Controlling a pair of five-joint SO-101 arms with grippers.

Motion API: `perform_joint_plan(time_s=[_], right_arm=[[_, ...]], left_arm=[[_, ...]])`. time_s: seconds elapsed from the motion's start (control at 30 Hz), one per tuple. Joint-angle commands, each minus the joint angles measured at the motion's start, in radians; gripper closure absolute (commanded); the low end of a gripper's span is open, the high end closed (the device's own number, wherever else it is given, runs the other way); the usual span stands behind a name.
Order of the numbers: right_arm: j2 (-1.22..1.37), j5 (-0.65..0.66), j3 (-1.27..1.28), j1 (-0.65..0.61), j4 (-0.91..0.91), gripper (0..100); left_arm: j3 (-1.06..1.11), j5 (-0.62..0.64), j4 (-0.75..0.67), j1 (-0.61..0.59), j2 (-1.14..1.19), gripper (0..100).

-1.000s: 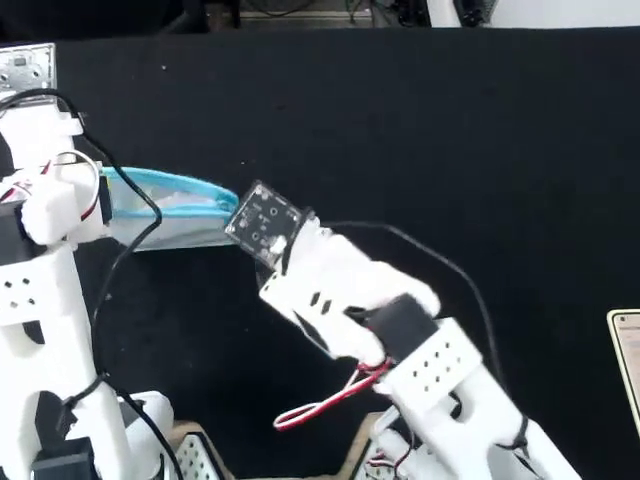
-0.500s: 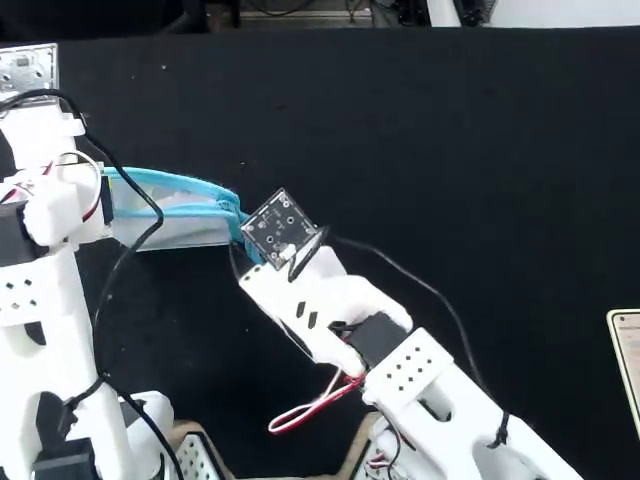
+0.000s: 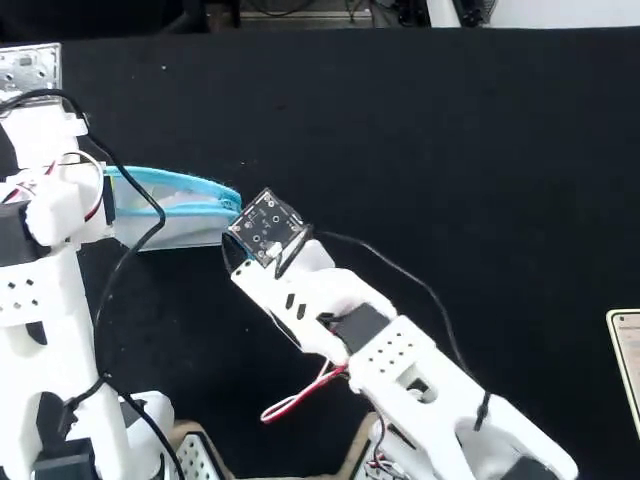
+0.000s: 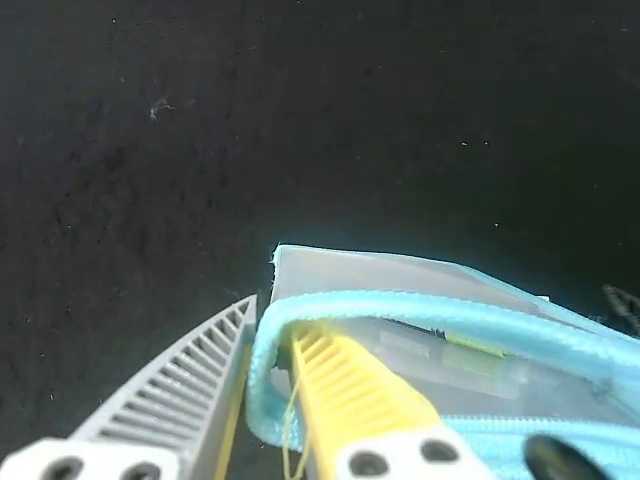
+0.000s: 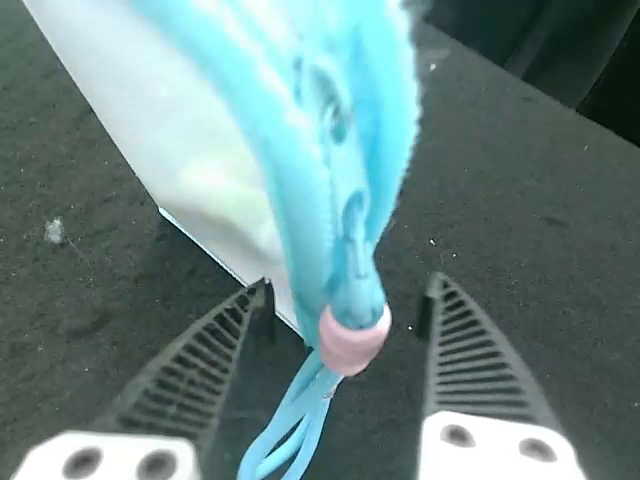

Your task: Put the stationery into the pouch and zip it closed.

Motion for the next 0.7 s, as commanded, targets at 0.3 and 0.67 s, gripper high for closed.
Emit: perform_joint_plan(time_s=[0.3,0.67], right_arm=[[-0.487,0.008,0.104,-0.005,0.216,98.8],[-0.728,0.006,0.318,-0.160,0.117,98.6]], left_arm=[[0.013,-0.003,0.006,0.024,0.014,97],[0.016,-0.003,0.008,0.025,0.018,97]])
